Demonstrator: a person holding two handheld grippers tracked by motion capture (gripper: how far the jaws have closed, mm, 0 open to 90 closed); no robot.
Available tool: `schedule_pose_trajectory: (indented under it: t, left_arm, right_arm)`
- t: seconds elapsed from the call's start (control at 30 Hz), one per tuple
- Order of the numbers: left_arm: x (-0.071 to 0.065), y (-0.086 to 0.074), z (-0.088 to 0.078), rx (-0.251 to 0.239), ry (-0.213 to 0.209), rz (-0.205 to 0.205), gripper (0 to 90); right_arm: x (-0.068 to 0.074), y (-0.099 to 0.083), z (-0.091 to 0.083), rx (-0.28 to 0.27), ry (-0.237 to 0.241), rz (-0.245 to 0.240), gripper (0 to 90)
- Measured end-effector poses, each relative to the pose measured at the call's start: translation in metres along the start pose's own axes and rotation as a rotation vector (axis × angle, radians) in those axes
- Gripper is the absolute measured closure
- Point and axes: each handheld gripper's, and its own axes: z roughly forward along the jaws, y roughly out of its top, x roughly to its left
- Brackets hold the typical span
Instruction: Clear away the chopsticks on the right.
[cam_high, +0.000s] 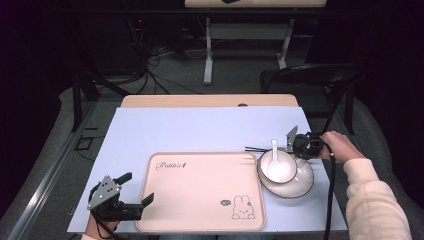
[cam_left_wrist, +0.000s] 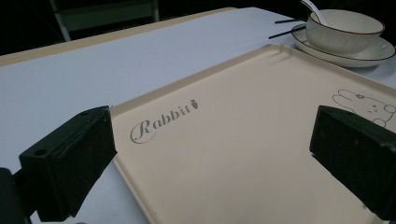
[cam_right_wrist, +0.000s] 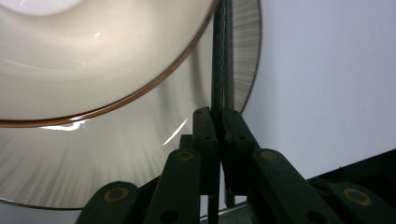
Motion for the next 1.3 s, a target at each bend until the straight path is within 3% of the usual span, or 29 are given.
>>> schedule_pose_trajectory:
  t: [0.07, 0.17, 0.33, 0.47, 0.57, 0.63, 0.77, 1.2, 1.3]
  left_arm:
    - [0.0, 0.0, 0.0, -0.001, 0.0, -0.002, 0.1]
    - [0.0, 0.0, 0.0, -0.001, -0.001, -0.002, 0.1]
    - [0.0, 0.0, 0.0, -0.002, -0.001, -0.003, 0.1]
    - [0.0, 0.0, 0.0, -0.001, -0.002, -0.002, 0.1]
    - [0.0, 0.0, 0.0, -0.001, -0.001, -0.003, 0.1]
    - [0.0, 0.0, 0.0, -0.001, -0.001, -0.005, 0.1]
    - [0.0, 0.0, 0.0, -0.001, -0.001, -0.002, 0.1]
    - [0.0, 0.0, 0.0, 0.0, 0.001, -0.003, 0.1]
    - [0.0, 0.0, 0.0, -0.001, 0.001, -0.002, 0.1]
  right_arm:
    - [-0.002, 0.0, 0.0, -0.012, 0.0, -0.002, 85.3]
    - [-0.004, -0.001, 0.0, 0.022, -0.018, 0.01, 85.4]
    - [-0.011, 0.0, -0.005, 0.007, -0.041, 0.054, 85.4]
    - [-0.017, 0.003, -0.013, 0.034, -0.061, 0.096, 85.4]
    - [-0.021, 0.004, -0.018, 0.007, -0.062, 0.132, 85.4]
    - [-0.023, 0.006, -0.023, 0.025, -0.062, 0.159, 85.4]
    - [-0.025, 0.01, -0.032, 0.007, -0.059, 0.194, 85.3]
    - [-0.012, 0.037, -0.061, 0.003, -0.063, 0.307, 85.4]
    - [-0.009, 0.04, -0.064, -0.006, -0.082, 0.324, 85.4]
